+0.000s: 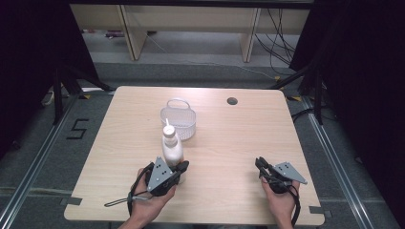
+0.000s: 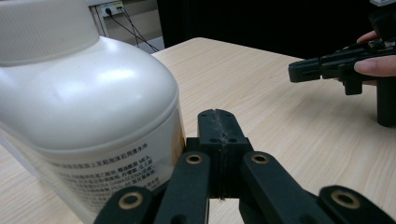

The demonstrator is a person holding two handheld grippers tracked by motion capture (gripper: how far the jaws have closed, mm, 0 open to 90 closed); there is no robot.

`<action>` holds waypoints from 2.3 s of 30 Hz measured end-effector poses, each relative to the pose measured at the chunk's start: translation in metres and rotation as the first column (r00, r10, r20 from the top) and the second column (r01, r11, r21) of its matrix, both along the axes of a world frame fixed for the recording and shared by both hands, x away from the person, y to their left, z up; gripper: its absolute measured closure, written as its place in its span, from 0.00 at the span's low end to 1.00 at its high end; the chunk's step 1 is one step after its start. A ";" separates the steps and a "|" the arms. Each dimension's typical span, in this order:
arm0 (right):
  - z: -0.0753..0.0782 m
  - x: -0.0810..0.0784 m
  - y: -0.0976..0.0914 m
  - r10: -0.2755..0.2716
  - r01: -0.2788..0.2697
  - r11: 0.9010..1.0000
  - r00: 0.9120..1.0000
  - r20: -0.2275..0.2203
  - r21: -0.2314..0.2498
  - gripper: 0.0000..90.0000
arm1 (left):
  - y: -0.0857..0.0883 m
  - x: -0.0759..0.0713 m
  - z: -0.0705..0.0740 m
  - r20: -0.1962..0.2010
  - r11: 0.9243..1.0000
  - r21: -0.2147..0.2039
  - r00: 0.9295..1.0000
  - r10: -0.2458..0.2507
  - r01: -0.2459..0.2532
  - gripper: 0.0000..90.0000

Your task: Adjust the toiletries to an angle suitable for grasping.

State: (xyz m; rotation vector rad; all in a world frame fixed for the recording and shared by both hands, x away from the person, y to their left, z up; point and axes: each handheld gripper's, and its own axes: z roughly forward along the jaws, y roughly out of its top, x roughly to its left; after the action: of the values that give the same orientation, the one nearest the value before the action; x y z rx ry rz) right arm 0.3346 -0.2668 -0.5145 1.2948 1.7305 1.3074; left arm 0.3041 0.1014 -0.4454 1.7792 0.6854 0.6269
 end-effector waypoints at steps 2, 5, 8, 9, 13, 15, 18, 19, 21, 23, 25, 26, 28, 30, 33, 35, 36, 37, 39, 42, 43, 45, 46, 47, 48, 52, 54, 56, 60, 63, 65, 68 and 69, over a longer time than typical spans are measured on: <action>0.000 -0.001 0.001 -0.003 0.003 1.000 1.000 -0.012 0.020 0.88 | 0.002 -0.001 0.000 -0.002 1.000 0.003 1.000 0.005 -0.005 1.00; 0.000 -0.001 0.001 0.000 0.000 1.000 1.000 -0.014 0.011 0.88 | 0.007 -0.002 0.000 -0.003 1.000 0.002 1.000 0.016 -0.016 1.00; 0.000 -0.001 0.000 0.006 -0.006 1.000 1.000 -0.002 0.008 0.88 | 0.011 -0.003 0.001 -0.007 1.000 0.004 1.000 0.026 -0.026 1.00; 0.000 0.000 -0.001 0.011 -0.011 1.000 1.000 0.003 -0.011 0.88 | 0.015 -0.004 0.000 -0.007 0.999 0.001 0.999 0.032 -0.032 1.00; 0.000 0.000 -0.001 0.010 -0.010 1.000 1.000 0.008 -0.009 0.88 | 0.024 -0.006 -0.001 -0.011 0.999 0.001 0.999 0.051 -0.051 1.00; 0.000 0.000 -0.001 0.007 -0.007 1.000 1.000 0.005 -0.011 0.88 | 0.028 -0.006 -0.001 -0.012 0.998 -0.002 0.998 0.057 -0.057 1.00; 0.000 0.000 -0.001 0.012 -0.012 1.000 1.000 0.005 -0.013 0.88 | 0.035 -0.007 -0.002 -0.018 0.997 -0.012 0.997 0.072 -0.072 1.00; 0.000 0.000 -0.001 0.010 -0.010 1.000 1.000 0.008 -0.011 0.88 | 0.039 -0.007 -0.002 -0.022 0.996 -0.016 0.996 0.084 -0.085 1.00; 0.000 0.000 -0.001 0.009 -0.009 1.000 1.000 0.008 -0.012 0.88 | 0.043 -0.007 -0.003 -0.017 0.996 -0.020 0.996 0.085 -0.085 1.00; 0.001 -0.001 -0.001 -0.001 0.001 1.000 1.000 -0.014 -0.014 0.88 | 0.048 -0.008 -0.004 -0.026 0.994 -0.026 0.994 0.103 -0.103 1.00; 0.001 -0.001 -0.001 0.006 -0.006 1.000 1.000 -0.004 -0.025 0.88 | 0.054 -0.009 -0.004 -0.033 0.993 -0.021 0.993 0.117 -0.118 1.00; 0.001 -0.001 -0.001 0.006 -0.006 1.000 1.000 -0.004 -0.025 0.88 | 0.057 -0.009 -0.005 -0.035 0.992 -0.025 0.991 0.125 -0.126 1.00; 0.001 -0.001 -0.001 0.009 -0.009 1.000 1.000 -0.004 -0.027 0.88 | 0.062 -0.007 -0.006 -0.033 0.991 -0.033 0.991 0.132 -0.133 1.00; 0.001 -0.001 -0.001 0.010 -0.010 1.000 1.000 -0.005 -0.027 0.88 | 0.068 -0.007 -0.007 -0.048 0.987 -0.028 0.987 0.156 -0.158 1.00; 0.001 -0.001 -0.001 0.011 -0.011 1.000 1.000 -0.004 -0.025 0.87 | 0.078 -0.005 -0.008 -0.063 0.982 -0.039 0.981 0.184 -0.187 1.00; 0.001 -0.001 -0.001 0.011 -0.011 1.000 1.000 -0.005 -0.025 0.87 | 0.083 -0.002 -0.009 -0.069 0.978 -0.048 0.977 0.202 -0.205 1.00; 0.001 -0.001 -0.001 0.011 -0.011 1.000 1.000 -0.005 -0.026 0.87 | 0.086 0.000 -0.009 -0.075 0.975 -0.052 0.974 0.213 -0.217 1.00; 0.001 -0.001 -0.001 0.013 -0.013 1.000 1.000 -0.002 -0.021 0.87 | 0.090 0.003 -0.010 -0.081 0.971 -0.060 0.971 0.227 -0.232 1.00; 0.001 -0.001 -0.001 0.014 -0.014 1.000 1.000 0.000 -0.018 0.87 | 0.094 0.008 -0.011 -0.084 0.966 -0.066 0.966 0.243 -0.248 1.00; 0.001 -0.001 -0.001 0.013 -0.013 1.000 1.000 -0.001 -0.021 0.87 | 0.098 0.012 -0.013 -0.092 0.962 -0.070 0.962 0.258 -0.264 1.00; 0.001 -0.001 -0.001 0.012 -0.012 1.000 1.000 -0.002 -0.021 0.87 | 0.100 0.015 -0.014 -0.102 0.959 -0.067 0.957 0.270 -0.277 1.00; 0.001 -0.001 -0.001 0.009 -0.009 1.000 1.000 -0.005 -0.026 0.87 | 0.103 0.020 -0.016 -0.111 0.954 -0.073 0.953 0.283 -0.291 1.00; 0.001 -0.001 -0.001 0.009 -0.009 1.000 1.000 -0.005 -0.027 0.86 | 0.104 0.022 -0.017 -0.109 0.952 -0.086 0.953 0.284 -0.294 1.00; 0.001 -0.001 -0.001 0.006 -0.007 1.000 1.000 -0.009 -0.019 0.86 | 0.106 0.025 -0.018 -0.117 0.948 -0.080 0.948 0.297 -0.308 1.00; 0.001 -0.001 -0.001 0.006 -0.007 1.000 1.000 -0.009 -0.019 0.86 | 0.106 0.025 -0.018 -0.117 0.948 -0.080 0.948 0.297 -0.308 1.00; 0.001 -0.002 0.000 0.000 0.000 1.000 1.000 -0.023 0.001 0.85 | 0.106 0.031 -0.020 -0.119 0.943 -0.089 0.944 0.309 -0.320 1.00; 0.001 -0.002 -0.001 0.000 -0.001 1.000 1.000 -0.017 -0.022 0.85 | 0.106 0.033 -0.021 -0.117 0.942 -0.095 0.944 0.310 -0.321 1.00; 0.002 -0.003 -0.001 -0.006 0.005 1.000 1.000 -0.015 -0.024 0.84 | 0.105 0.034 -0.023 -0.121 0.939 -0.096 0.940 0.317 -0.329 1.00; 0.002 -0.003 -0.001 -0.008 0.008 1.000 1.000 -0.011 -0.020 0.83 | 0.105 0.037 -0.024 -0.122 0.936 -0.104 0.938 0.324 -0.337 1.00; 0.000 -0.002 0.000 -0.011 0.011 1.000 1.000 0.009 -0.002 0.82 | 0.106 0.038 -0.026 -0.114 0.932 -0.107 0.936 0.334 -0.346 1.00; 0.000 -0.002 -0.001 -0.009 0.009 1.000 1.000 0.008 0.001 0.81 | 0.109 0.037 -0.028 -0.104 0.928 -0.114 0.933 0.345 -0.355 1.00; 0.001 -0.002 -0.002 -0.001 0.001 1.000 1.000 0.005 -0.012 0.80 | 0.110 0.036 -0.030 -0.086 0.930 -0.128 0.938 0.336 -0.344 0.99; 0.001 -0.004 0.000 -0.016 0.017 1.000 1.000 -0.018 0.020 0.79 | 0.111 0.033 -0.030 -0.083 0.929 -0.128 0.937 0.340 -0.348 0.97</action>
State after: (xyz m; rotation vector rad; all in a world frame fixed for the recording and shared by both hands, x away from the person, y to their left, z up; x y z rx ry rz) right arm 0.3308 -0.2666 -0.5134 1.3333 1.7193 1.3110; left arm 0.3373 0.2126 -0.4758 1.5628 1.0723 0.7423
